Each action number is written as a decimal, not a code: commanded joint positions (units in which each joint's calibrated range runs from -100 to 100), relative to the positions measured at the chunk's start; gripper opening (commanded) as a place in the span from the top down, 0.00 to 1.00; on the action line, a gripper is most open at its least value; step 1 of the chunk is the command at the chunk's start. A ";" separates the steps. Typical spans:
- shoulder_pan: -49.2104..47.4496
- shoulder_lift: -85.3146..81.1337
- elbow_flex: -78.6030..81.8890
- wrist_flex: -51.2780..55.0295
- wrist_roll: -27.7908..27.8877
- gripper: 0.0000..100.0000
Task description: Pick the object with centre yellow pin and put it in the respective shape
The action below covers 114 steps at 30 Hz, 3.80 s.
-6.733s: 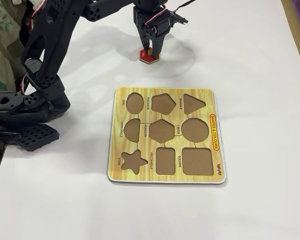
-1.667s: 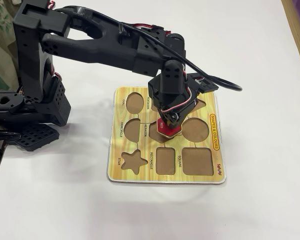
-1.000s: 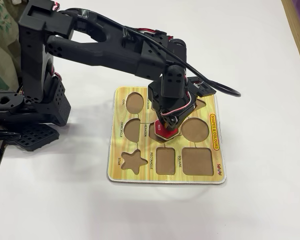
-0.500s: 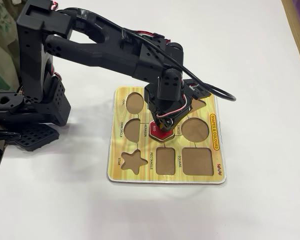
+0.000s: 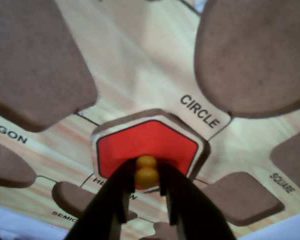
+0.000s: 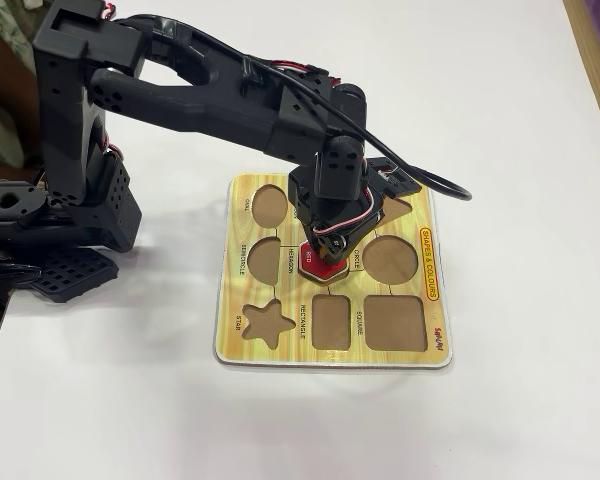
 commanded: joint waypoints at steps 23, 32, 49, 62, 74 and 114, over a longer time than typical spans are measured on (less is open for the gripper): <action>-0.13 -16.89 0.18 0.98 -0.25 0.79; -0.33 -28.69 7.91 0.54 -10.92 0.79; -0.04 -55.22 24.73 0.46 -21.59 0.79; -0.13 -82.92 39.75 0.46 -21.64 0.79; -0.33 -106.68 48.38 0.46 -27.92 0.80; -0.04 -116.98 91.37 1.67 -30.01 0.80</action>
